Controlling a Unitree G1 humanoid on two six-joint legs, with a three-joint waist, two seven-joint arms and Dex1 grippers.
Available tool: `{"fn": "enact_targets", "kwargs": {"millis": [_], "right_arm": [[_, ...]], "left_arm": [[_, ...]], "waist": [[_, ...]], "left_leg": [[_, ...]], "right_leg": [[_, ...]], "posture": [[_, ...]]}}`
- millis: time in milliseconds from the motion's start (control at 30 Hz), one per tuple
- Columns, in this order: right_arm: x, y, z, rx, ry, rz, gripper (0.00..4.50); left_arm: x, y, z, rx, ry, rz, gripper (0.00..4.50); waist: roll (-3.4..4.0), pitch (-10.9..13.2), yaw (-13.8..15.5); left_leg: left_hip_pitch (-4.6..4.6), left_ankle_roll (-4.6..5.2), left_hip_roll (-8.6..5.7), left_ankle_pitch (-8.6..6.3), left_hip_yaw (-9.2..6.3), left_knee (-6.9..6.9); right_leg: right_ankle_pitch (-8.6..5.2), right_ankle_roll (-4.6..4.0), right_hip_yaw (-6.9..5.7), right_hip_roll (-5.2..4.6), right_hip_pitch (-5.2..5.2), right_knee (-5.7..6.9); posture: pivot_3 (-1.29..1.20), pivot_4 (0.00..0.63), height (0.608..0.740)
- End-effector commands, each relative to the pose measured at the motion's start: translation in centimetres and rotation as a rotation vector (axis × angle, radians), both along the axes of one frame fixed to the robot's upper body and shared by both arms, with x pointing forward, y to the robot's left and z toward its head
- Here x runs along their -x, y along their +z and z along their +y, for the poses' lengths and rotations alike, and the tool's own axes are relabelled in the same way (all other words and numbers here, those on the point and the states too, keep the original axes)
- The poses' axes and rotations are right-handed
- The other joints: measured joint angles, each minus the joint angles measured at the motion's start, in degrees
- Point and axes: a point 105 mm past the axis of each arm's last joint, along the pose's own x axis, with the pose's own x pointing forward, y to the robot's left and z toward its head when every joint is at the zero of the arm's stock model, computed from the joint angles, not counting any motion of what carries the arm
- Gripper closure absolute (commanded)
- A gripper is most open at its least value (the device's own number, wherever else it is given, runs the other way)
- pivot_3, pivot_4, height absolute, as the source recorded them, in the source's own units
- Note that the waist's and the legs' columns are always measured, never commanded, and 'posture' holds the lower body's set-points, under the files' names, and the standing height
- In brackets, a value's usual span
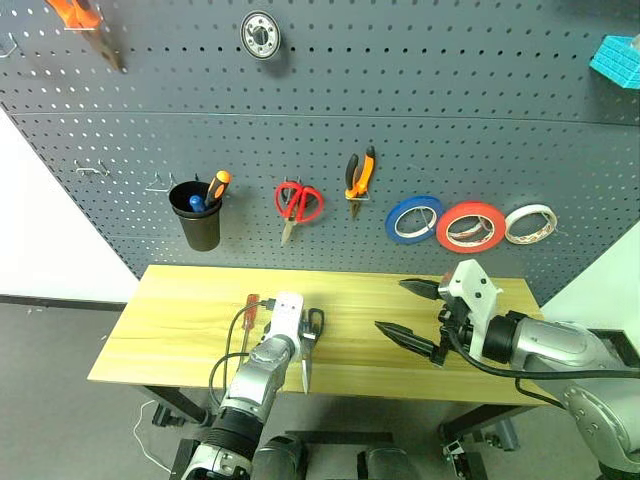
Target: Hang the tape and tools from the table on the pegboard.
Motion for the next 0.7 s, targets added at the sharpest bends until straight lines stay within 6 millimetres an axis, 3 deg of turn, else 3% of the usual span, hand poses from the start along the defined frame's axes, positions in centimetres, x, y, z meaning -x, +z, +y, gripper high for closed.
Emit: {"fn": "enact_targets", "kwargs": {"millis": [33,167,500,700], "right_arm": [[-0.2,0.8,0.7,-0.015,0.016,-0.053,0.01],[-0.1,0.7,0.8,-0.014,0.019,-0.057,0.01],[0.0,0.3,1.1,-0.014,0.01,-0.056,0.01],[-0.4,0.2,0.9,-0.005,-0.004,-0.062,0.01]], "left_arm": [[-0.5,0.1,0.7,-0.085,0.032,0.031,0.0],[-0.7,0.0,1.0,-0.119,0.049,0.084,0.0],[-0.8,1.2,-1.0,-0.097,0.014,0.108,0.0],[-0.3,1.1,-1.1,-0.09,-0.004,0.153,0.0]], "waist": [[-0.01,0.0,0.0],[-0.01,0.0,0.1],[-0.02,-0.4,-0.2],[-0.04,-0.7,-0.1]], "left_leg": [[0.0,0.0,0.0,0.0,0.0,0.01],[0.0,0.0,0.0,0.0,0.0,0.02],[0.0,0.0,0.0,0.0,0.01,0.04],[0.0,0.0,-0.01,0.0,0.01,0.1]], "right_leg": [[0.01,0.01,0.0,0.0,0.0,0.0],[0.01,0.02,0.0,0.0,0.0,0.0],[0.02,0.02,0.0,0.0,0.0,0.03],[0.03,0.04,0.0,0.0,0.04,0.03]], "posture": [[-0.08,0.0,0.718],[-0.08,0.0,0.718],[-0.09,0.0,0.718],[-0.09,0.0,0.718]]}}
